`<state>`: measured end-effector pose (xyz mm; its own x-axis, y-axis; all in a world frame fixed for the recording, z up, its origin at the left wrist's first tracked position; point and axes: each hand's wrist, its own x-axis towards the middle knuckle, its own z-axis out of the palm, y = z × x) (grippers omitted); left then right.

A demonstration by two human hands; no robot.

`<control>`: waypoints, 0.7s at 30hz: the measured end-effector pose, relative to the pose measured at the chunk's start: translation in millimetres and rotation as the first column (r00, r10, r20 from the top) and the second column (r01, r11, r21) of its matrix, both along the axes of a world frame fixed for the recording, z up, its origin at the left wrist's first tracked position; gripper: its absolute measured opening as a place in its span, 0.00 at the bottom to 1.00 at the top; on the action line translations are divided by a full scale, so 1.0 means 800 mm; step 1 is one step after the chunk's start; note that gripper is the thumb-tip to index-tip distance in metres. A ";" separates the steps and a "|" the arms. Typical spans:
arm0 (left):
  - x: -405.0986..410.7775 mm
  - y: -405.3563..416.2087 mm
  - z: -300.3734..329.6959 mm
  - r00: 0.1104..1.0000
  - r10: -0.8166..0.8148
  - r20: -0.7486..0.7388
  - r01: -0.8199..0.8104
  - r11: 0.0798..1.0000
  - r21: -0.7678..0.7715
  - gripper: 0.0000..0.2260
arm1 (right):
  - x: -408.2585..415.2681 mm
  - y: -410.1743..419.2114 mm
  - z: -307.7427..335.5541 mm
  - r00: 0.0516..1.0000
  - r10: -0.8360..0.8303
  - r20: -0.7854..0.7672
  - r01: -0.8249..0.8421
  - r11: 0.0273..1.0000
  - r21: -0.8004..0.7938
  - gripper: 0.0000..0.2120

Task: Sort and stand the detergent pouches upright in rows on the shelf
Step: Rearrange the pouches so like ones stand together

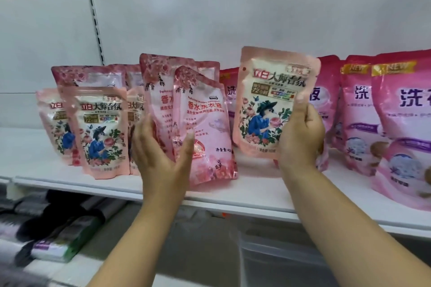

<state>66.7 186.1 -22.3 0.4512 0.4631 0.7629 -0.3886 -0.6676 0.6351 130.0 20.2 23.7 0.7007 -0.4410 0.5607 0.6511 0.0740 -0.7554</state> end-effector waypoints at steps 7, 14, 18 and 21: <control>0.009 0.001 -0.009 0.962 -0.175 -0.209 0.208 0.967 0.147 0.40 | -0.006 0.045 -0.006 0.903 0.361 -0.234 -0.419 0.862 -0.287 0.18; -0.012 0.008 0.001 0.934 -0.352 -0.057 0.329 0.913 -0.243 0.05 | 0.015 0.056 0.014 0.768 0.494 -0.408 -0.566 0.821 -0.070 0.18; -0.016 0.032 0.022 0.980 -0.201 0.001 0.195 0.951 -0.239 0.07 | 0.090 0.062 0.002 0.843 0.249 -0.476 -0.389 0.895 -0.220 0.49; -0.010 0.038 0.017 0.990 -0.139 -0.007 0.132 0.956 -0.262 0.08 | 0.097 0.060 -0.004 0.822 0.230 -0.521 -0.366 0.914 -0.174 0.39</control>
<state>58.8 216.2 -9.1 0.5407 0.5774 0.6118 -0.4456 -0.4203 0.7904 207.7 68.1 20.5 0.9822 -0.0552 0.1797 0.1780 -0.0346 -0.9834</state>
